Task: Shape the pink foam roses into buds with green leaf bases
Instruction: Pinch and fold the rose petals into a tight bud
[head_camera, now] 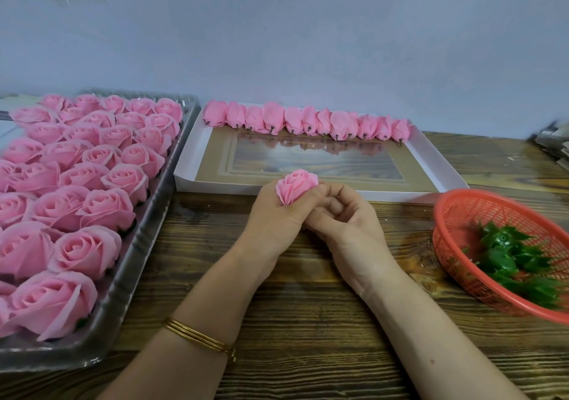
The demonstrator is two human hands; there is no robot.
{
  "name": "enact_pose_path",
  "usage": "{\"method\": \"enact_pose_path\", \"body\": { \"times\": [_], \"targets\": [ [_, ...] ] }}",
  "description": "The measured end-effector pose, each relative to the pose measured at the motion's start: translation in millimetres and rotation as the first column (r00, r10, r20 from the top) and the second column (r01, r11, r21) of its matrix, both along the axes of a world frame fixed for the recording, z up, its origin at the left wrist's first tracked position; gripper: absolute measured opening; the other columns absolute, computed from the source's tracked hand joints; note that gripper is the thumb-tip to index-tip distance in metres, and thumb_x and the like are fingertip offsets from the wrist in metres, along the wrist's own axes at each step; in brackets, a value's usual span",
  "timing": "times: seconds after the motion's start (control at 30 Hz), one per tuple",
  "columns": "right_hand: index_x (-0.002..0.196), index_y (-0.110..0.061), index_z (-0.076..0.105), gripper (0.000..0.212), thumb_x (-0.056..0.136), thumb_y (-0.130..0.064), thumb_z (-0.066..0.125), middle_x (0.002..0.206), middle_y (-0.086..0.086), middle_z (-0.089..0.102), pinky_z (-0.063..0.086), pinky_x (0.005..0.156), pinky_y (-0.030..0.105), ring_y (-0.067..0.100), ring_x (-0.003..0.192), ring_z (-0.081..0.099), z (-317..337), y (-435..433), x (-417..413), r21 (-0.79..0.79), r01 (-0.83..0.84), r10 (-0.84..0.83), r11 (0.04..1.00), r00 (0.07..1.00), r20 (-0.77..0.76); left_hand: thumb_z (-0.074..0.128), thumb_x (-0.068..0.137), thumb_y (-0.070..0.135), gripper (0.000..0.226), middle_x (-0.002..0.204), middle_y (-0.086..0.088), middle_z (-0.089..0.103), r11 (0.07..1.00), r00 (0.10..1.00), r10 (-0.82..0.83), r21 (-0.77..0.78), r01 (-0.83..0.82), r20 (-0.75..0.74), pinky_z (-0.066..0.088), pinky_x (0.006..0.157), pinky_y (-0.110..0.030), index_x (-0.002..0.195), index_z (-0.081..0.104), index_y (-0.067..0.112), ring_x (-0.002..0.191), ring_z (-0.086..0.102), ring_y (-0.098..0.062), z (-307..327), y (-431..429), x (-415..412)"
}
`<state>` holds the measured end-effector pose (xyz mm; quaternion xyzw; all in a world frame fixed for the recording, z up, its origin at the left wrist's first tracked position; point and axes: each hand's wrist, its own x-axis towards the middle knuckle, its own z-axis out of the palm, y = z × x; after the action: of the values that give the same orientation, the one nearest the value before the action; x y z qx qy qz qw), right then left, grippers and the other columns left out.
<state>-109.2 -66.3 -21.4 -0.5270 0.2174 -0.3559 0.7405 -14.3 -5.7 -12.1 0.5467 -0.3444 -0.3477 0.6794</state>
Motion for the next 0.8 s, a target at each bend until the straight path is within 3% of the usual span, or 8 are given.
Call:
{"method": "enact_pose_path", "body": {
  "times": [0.17, 0.33, 0.43, 0.53, 0.63, 0.7, 0.8],
  "targets": [
    [0.099, 0.001, 0.061, 0.032, 0.072, 0.010, 0.076, 0.082, 0.010, 0.068, 0.055, 0.077, 0.024, 0.017, 0.078, 0.064, -2, -1, -2, -0.090, 0.038, -0.043, 0.995, 0.997, -0.057, 0.067, 0.086, 0.005, 0.008, 0.078, -0.012, 0.071, 0.997, 0.996, 0.078, 0.002, -0.078, -0.035, 0.058, 0.069, -0.031, 0.084, 0.067, -0.003, 0.075, 0.069, -0.018, 1, 1, 0],
    [0.098, -0.003, 0.065, 0.034, 0.064, -0.006, 0.067, 0.086, 0.008, 0.067, 0.050, 0.073, 0.024, 0.015, 0.081, 0.063, 3, -3, -4, -0.034, 0.059, -0.060, 0.998, 0.997, -0.053, 0.071, 0.084, 0.005, 0.022, 0.078, -0.016, 0.058, 0.983, 0.983, 0.182, 0.020, -0.183, 0.033, 0.052, 0.070, -0.037, 0.087, 0.059, -0.013, 0.073, 0.057, -0.022, 2, 2, 3],
    [0.100, -0.005, 0.066, 0.035, 0.067, -0.014, 0.072, 0.092, 0.013, 0.065, 0.050, 0.083, 0.031, 0.022, 0.085, 0.063, 4, -3, -4, -0.039, 0.095, -0.098, 0.995, 0.992, -0.075, 0.074, 0.079, 0.003, 0.013, 0.068, -0.007, 0.060, 0.981, 0.971, 0.166, 0.074, -0.181, 0.171, 0.050, 0.064, -0.030, 0.073, 0.062, 0.003, 0.066, 0.056, -0.016, 2, 4, 4],
    [0.106, -0.002, 0.066, 0.046, 0.068, -0.022, 0.082, 0.109, 0.028, 0.065, 0.051, 0.098, 0.044, 0.042, 0.103, 0.062, 6, 2, -3, -0.082, 0.104, -0.113, 0.991, 0.987, -0.116, 0.077, 0.077, 0.007, 0.014, 0.076, -0.002, 0.072, 0.973, 0.941, 0.124, 0.149, -0.178, 0.316, 0.058, 0.074, -0.040, 0.073, 0.069, 0.018, 0.076, 0.067, -0.017, 1, 2, 3],
    [0.104, 0.000, 0.068, 0.044, 0.069, -0.023, 0.083, 0.104, 0.025, 0.068, 0.054, 0.087, 0.036, 0.030, 0.092, 0.064, 9, 5, -4, -0.144, 0.090, -0.110, 0.985, 0.984, -0.140, 0.081, 0.076, 0.018, 0.008, 0.077, 0.001, 0.074, 0.959, 0.906, 0.131, 0.180, -0.219, 0.403, 0.059, 0.077, -0.043, 0.075, 0.073, 0.020, 0.079, 0.070, -0.016, -1, 1, 0],
    [0.101, 0.001, 0.069, 0.035, 0.072, -0.015, 0.081, 0.097, 0.021, 0.071, 0.055, 0.082, 0.032, 0.023, 0.087, 0.065, 9, 7, -4, -0.167, 0.071, -0.096, 0.983, 0.985, -0.146, 0.081, 0.075, 0.019, 0.007, 0.077, 0.005, 0.075, 0.949, 0.897, 0.133, 0.205, -0.237, 0.422, 0.059, 0.077, -0.035, 0.080, 0.076, 0.022, 0.079, 0.070, -0.011, -2, 1, -2],
    [0.098, 0.000, 0.069, 0.026, 0.075, -0.007, 0.079, 0.093, 0.016, 0.073, 0.054, 0.079, 0.027, 0.018, 0.084, 0.066, 8, 8, -4, -0.208, 0.069, -0.104, 0.976, 0.981, -0.162, 0.080, 0.075, 0.019, 0.015, 0.077, 0.014, 0.074, 0.937, 0.882, 0.125, 0.239, -0.255, 0.454, 0.051, 0.067, -0.010, 0.084, 0.077, 0.030, 0.077, 0.066, 0.002, -3, 3, -2]
  ]
}}
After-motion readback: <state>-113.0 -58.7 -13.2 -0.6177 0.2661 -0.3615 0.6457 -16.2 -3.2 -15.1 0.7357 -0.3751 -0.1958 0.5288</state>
